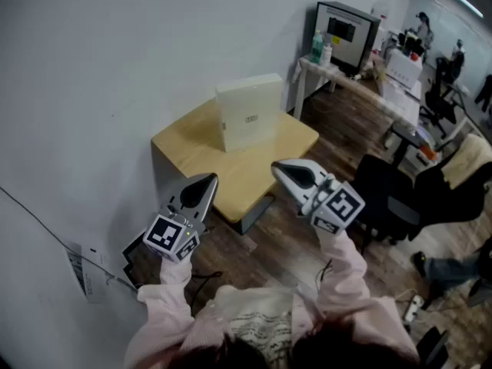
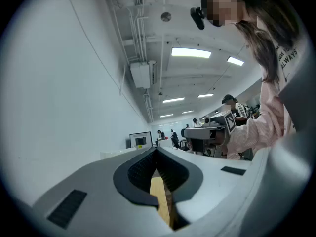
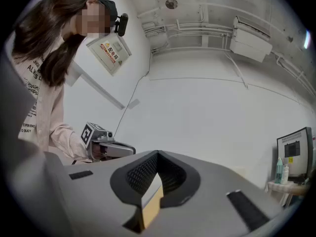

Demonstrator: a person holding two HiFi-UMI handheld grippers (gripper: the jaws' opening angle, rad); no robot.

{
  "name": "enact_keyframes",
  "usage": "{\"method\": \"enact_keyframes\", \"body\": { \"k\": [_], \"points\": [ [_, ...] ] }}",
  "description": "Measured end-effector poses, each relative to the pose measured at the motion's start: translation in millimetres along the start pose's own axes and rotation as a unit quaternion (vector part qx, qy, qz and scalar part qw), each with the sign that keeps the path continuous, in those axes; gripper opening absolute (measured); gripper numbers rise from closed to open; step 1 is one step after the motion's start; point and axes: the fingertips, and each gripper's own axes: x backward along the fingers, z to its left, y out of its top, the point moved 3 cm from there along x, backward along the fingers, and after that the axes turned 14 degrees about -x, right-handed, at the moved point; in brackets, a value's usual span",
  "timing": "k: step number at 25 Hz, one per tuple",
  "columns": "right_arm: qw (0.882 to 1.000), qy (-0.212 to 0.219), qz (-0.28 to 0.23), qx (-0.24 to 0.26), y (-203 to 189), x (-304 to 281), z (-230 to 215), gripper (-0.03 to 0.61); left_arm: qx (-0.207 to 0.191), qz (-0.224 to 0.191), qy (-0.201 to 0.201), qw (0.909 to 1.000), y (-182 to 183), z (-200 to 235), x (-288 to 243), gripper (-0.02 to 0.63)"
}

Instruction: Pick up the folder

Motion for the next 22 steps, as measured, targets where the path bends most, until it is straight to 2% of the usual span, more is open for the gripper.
{"method": "enact_keyframes", "body": {
  "k": [6,22],
  "points": [
    [1.0,-0.008,0.001,-0.019,-1.6,2.9,-2.4,0.005,-0.001,0.007,-0.007,1.0,-2.6,-5.1,-4.7,-0.003],
    [0.999,-0.007,0.004,-0.033,-4.4,16.9,-26.3,0.006,0.013,0.014,-0.01,0.9998,-11.8,-15.6,-26.2,-0.004]
  ]
}}
